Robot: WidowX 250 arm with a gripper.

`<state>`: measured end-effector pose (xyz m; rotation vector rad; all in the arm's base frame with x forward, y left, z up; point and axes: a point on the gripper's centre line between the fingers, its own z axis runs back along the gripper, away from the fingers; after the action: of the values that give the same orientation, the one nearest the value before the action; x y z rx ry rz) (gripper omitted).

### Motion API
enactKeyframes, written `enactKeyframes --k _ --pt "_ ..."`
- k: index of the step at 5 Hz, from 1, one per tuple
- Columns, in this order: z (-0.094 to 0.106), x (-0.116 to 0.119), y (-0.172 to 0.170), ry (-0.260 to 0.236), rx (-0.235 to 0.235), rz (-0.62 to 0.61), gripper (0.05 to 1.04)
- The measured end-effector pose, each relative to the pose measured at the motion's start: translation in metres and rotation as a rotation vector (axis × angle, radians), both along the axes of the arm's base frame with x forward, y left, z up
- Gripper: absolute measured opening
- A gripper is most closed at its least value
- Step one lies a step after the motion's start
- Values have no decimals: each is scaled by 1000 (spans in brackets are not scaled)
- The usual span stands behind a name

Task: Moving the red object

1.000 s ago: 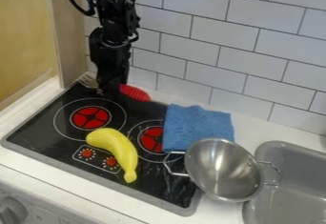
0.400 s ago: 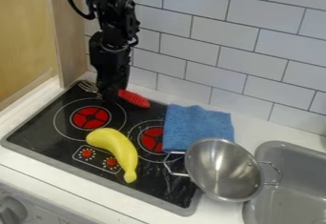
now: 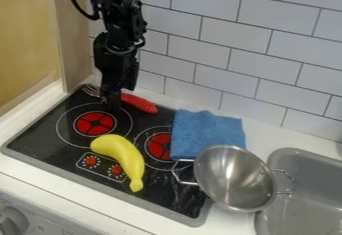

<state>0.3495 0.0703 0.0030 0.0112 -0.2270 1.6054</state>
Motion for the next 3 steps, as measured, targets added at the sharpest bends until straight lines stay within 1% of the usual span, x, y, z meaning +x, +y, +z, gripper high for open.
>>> enactKeyframes --k 1,2,3 --pt "1 -5 -1 7 -2 -7 999" --pt "13 -14 -2 -3 -1 -1 1000" --pt "43 -13 -4 -65 23 -17 1001"
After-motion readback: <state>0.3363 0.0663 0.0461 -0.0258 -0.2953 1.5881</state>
